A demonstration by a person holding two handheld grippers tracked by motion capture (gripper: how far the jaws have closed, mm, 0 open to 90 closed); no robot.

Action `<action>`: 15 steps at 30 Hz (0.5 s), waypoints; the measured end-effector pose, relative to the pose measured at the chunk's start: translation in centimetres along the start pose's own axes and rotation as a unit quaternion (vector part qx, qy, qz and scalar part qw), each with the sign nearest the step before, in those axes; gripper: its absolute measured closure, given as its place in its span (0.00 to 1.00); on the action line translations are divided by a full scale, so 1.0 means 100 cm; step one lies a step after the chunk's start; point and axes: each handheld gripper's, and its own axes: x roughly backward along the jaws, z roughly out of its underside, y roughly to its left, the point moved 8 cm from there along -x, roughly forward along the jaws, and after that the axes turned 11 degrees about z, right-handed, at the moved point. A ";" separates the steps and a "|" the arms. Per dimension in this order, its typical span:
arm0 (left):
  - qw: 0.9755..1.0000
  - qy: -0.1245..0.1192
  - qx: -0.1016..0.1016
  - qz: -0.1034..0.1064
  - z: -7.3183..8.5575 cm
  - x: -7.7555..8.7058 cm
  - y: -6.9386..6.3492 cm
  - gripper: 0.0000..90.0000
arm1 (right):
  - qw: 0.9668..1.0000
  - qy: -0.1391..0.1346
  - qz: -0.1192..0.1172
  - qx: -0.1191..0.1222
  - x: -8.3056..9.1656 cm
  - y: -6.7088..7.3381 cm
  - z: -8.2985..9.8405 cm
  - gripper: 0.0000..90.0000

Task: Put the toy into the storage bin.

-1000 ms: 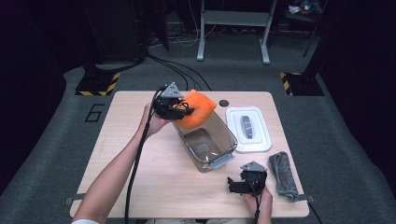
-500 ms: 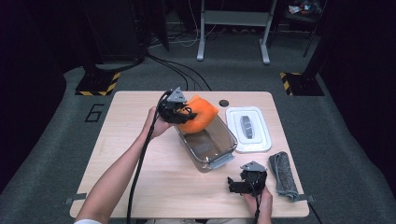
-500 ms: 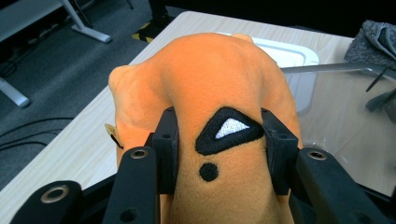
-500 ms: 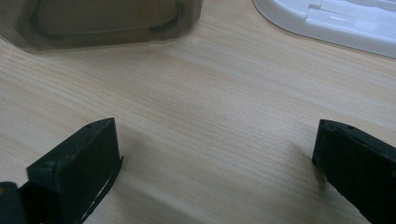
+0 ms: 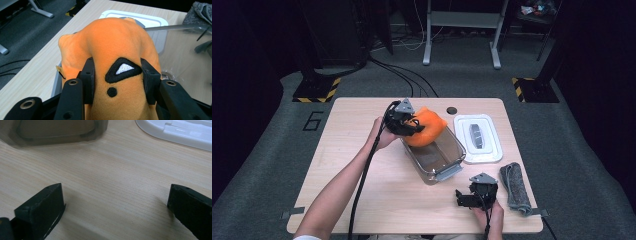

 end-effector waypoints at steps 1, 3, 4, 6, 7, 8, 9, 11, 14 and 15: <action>1.000 0.000 -0.001 -0.001 0.000 -0.001 0.000 0.63 | 1.000 0.000 -0.001 0.000 0.000 0.000 0.000 0.00; 1.000 -0.001 0.002 0.001 0.001 -0.002 0.000 0.63 | 1.000 0.000 -0.001 0.000 0.000 0.000 0.000 0.00; 1.000 0.002 0.003 0.003 0.001 -0.002 0.000 0.63 | 1.000 0.000 -0.001 0.000 0.000 0.000 0.000 0.00; 1.000 0.000 0.007 0.005 0.002 -0.004 0.000 0.62 | 1.000 -0.001 -0.001 0.000 0.000 0.000 0.000 0.00; 1.000 0.001 0.006 0.005 0.003 -0.005 0.001 0.62 | 1.000 0.000 0.000 0.000 0.000 0.000 0.000 0.00; 1.000 0.001 0.007 0.004 0.004 -0.006 0.001 0.62 | 1.000 -0.001 0.000 0.001 0.000 0.000 0.000 0.00; 1.000 0.002 0.009 0.005 0.005 -0.007 0.002 0.62 | 1.000 0.000 0.000 0.000 0.000 0.000 0.000 0.00; 1.000 0.005 0.008 0.009 0.005 -0.007 0.002 0.62 | 1.000 0.000 0.000 0.000 0.000 0.000 0.000 0.00; 1.000 0.008 0.009 0.006 0.007 -0.009 0.002 0.61 | 1.000 0.001 -0.003 0.004 0.001 0.000 0.000 0.00; 1.000 0.008 0.009 0.006 0.007 -0.009 0.002 0.61 | 1.000 0.000 -0.002 0.003 0.000 0.000 0.000 0.00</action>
